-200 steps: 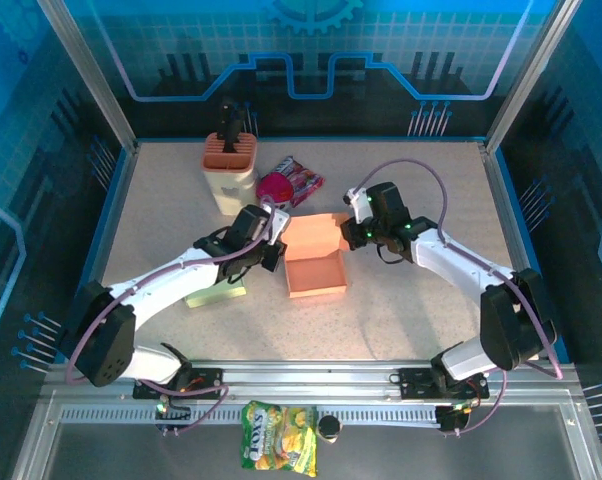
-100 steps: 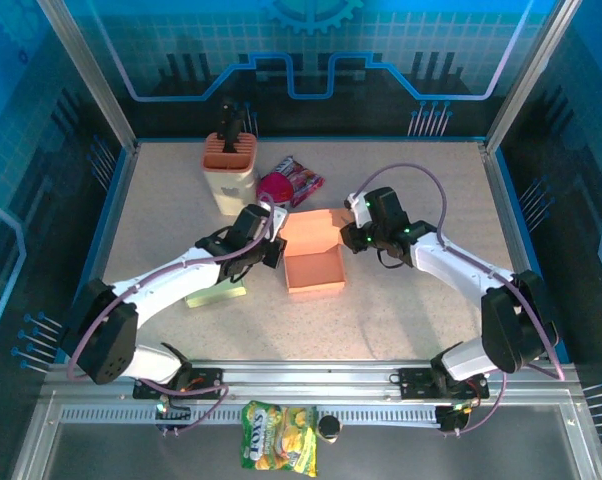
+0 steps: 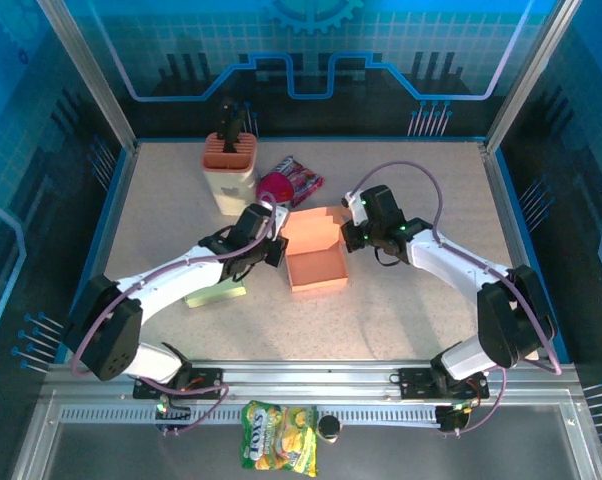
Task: Fold the paper box
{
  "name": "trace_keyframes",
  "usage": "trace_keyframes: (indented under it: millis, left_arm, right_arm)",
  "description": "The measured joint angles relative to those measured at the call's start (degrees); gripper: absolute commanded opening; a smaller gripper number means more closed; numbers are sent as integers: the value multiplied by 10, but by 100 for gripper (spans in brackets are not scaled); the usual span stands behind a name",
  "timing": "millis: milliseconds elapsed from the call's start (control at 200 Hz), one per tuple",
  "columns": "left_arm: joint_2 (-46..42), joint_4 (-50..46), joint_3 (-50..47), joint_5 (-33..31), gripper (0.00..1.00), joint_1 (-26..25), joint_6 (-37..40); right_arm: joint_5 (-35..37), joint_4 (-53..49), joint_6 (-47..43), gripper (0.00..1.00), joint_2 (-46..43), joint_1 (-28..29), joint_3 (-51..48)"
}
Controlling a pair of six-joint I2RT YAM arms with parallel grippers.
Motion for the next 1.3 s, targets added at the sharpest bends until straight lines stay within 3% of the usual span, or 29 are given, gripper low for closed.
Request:
trace_keyframes:
  millis: [150,320,590,935,1046,1301]
  left_arm:
    - [18,56,0,-24,0,0,-39]
    - [52,170,-14,-34,0,-6,-58]
    - [91,320,-85,-43,0,-26,-68]
    - [104,412,-126,-110,0,-83,-67]
    - [106,421,-128,-138,0,-101,-65]
    - [108,422,-127,-164,0,-112,-38]
  right_arm:
    - [58,70,16,0,-32,20,-43]
    - [94,232,40,0,-82,27,-154]
    - [118,404,62,0,-72,40,-244]
    - [190,449,65,3,-76,64,-278]
    - [208,415,75,12,-97,70,-283]
    - [177,273,107,60,-195,72,-284]
